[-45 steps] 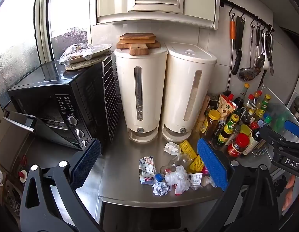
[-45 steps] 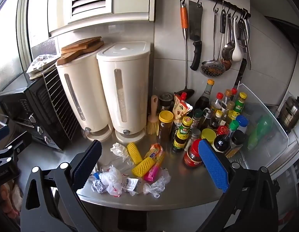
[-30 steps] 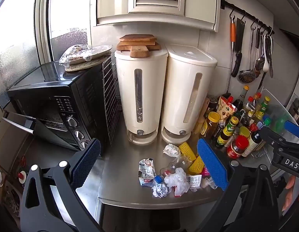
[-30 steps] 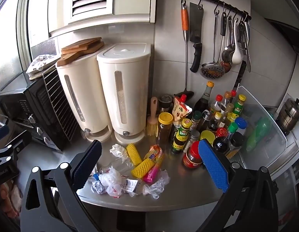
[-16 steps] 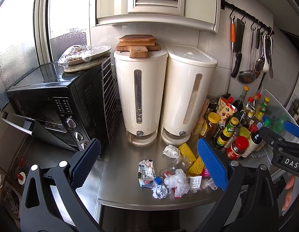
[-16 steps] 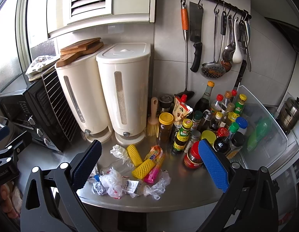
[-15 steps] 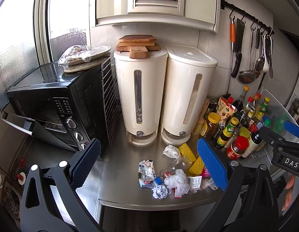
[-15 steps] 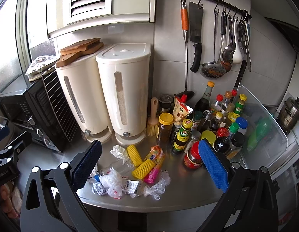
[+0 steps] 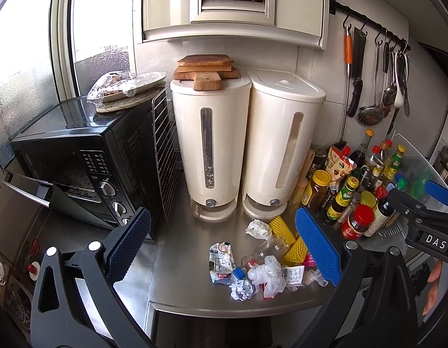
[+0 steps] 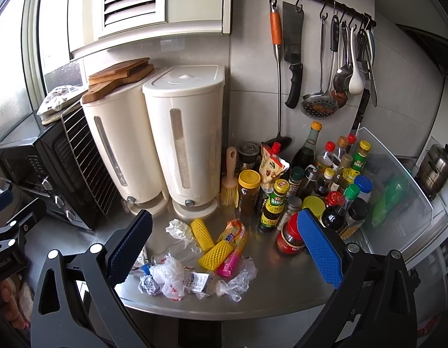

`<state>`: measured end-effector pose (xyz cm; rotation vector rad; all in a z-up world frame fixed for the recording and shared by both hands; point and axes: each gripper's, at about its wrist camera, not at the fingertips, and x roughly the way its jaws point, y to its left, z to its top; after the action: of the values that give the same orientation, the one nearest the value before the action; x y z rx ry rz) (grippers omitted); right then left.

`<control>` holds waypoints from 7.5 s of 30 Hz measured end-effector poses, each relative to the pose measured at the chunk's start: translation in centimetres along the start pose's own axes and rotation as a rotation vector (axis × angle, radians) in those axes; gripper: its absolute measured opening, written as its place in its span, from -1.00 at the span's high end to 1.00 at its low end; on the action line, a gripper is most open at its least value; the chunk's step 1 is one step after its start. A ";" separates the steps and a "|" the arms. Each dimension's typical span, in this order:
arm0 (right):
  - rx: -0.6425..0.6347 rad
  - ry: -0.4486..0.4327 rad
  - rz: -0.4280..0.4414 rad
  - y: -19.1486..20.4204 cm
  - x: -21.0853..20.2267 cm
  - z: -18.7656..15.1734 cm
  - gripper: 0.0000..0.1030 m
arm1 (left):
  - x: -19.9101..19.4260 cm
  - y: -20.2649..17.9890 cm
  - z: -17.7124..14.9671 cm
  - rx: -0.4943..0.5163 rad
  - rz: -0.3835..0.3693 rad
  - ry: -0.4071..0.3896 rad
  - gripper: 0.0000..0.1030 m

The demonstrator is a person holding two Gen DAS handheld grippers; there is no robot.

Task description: Collect trash

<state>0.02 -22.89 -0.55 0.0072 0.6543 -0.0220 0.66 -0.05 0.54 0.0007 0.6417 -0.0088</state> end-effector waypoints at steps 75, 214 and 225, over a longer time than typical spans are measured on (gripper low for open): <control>0.013 0.261 -0.009 -2.9 12.2 -10.1 -0.94 | 11.7 0.4 -10.7 0.038 -0.126 0.288 -0.50; 0.206 0.633 0.265 1.3 29.2 -42.0 -0.37 | 26.3 -4.1 -45.0 0.095 -0.272 0.653 -0.73; 0.130 0.469 0.227 -1.0 19.8 -34.5 -0.73 | 18.6 -2.9 -37.9 0.108 -0.270 0.544 -0.80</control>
<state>-5.30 -23.74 -39.98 0.2176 1.1164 0.1607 -7.14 -2.93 -41.01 0.0212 1.1812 -0.3128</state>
